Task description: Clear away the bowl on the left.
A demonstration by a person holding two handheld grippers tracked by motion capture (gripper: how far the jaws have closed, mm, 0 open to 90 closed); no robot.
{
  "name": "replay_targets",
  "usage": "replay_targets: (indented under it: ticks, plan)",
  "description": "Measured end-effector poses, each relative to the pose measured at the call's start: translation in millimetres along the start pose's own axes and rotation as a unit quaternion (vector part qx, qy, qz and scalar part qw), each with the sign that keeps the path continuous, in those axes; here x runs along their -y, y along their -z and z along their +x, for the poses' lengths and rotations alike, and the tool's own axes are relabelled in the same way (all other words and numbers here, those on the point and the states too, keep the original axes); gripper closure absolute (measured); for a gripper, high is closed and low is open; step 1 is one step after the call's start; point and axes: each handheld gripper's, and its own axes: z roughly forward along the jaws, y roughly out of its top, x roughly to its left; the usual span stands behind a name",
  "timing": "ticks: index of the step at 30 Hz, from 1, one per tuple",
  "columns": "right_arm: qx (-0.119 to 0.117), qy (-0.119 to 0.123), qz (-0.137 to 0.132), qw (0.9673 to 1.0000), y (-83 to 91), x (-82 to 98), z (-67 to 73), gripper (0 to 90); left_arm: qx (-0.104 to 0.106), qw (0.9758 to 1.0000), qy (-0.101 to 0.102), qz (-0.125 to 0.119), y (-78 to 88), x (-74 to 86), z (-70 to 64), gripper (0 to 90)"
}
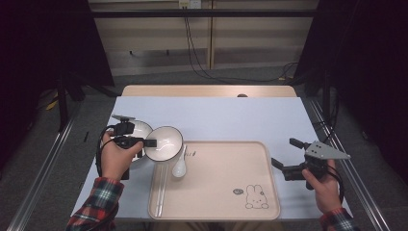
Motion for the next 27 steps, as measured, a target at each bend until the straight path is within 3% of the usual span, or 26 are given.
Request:
replay_targets:
  ticks: [11,12,14,27]
  plan:
    - [-0.001,0.001,0.000,1.0000,-2.5,-0.8,1.5,0.4,0.017,0.9998,-0.012,0.007,-3.9,7.1,-10.6,82.8]
    - [-0.006,0.001,0.002,1.0000,-2.0,-1.0,1.2,0.4,0.019,0.9995,-0.020,0.012,-4.0,7.7,-10.5,82.8]
    - [-0.002,0.002,-0.001,1.0000,-1.7,-1.0,1.2,0.4,0.023,0.9996,-0.011,0.007,-6.0,9.6,-13.6,82.8]
    - [-0.002,0.001,-0.001,1.0000,-1.8,-1.2,1.1,0.4,0.044,0.9984,-0.036,0.000,-11.6,17.0,-28.2,82.7]
